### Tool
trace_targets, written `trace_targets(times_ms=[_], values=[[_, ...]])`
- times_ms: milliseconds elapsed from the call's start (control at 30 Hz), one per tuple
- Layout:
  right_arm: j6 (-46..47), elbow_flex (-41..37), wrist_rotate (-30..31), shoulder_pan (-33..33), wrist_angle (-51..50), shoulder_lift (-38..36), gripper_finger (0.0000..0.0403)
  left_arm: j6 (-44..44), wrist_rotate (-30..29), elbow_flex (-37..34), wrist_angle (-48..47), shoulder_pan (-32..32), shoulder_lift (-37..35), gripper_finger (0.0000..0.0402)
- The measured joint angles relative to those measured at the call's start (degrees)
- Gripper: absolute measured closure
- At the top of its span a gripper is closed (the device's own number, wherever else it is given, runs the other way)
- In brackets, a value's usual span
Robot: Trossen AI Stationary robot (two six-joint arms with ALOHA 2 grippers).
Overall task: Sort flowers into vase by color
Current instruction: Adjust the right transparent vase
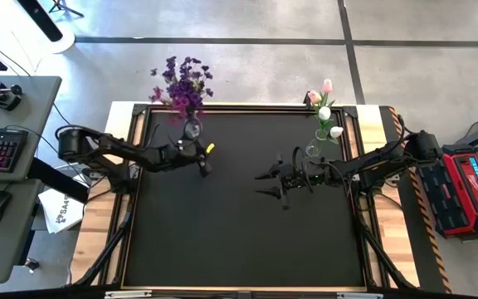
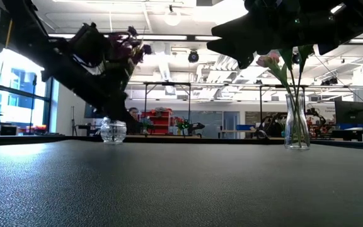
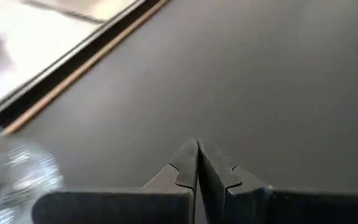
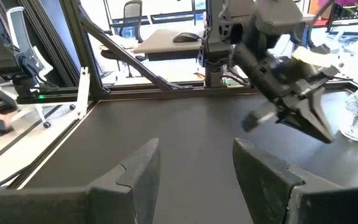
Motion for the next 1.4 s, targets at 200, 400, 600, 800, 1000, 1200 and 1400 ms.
trace_targets(times_ms=[200, 400, 600, 800, 1000, 1200, 1400], values=[[-1.51, 0.00, 1.98, -0.11, -6.05, -1.22, 0.0218, -1.15, 3.33, 0.02, -4.02, -7.31, -6.51, 0.0401], [4.29, 3.45, 13.87, 1.91, -34.24, -8.58, 0.0218, -4.46, -0.39, 0.04, -5.86, -16.82, -11.72, 0.0401], [22.70, 8.07, 18.01, 7.22, -69.93, -15.09, 0.0218, -6.96, -8.64, 0.04, -5.68, -23.67, -11.93, 0.0401], [45.45, 7.91, 22.39, 14.45, -94.86, -19.78, 0.0218, -7.63, -13.05, 0.04, -5.60, -25.82, -11.91, 0.0401], [58.89, 7.89, 33.37, 18.46, -107.74, -21.20, 0.0213, -7.59, -13.46, 0.04, -5.68, -25.80, -11.91, 0.0401], [62.27, 4.82, 40.16, 15.97, -108.99, -26.31, 0.0162, -7.58, -13.46, 0.04, -7.11, -25.80, -11.91, 0.0401], [62.62, 1.46, 47.25, 10.20, -106.01, -32.50, 0.0090, -7.11, -13.45, 0.04, -7.14, -25.78, -11.91, 0.0401]])
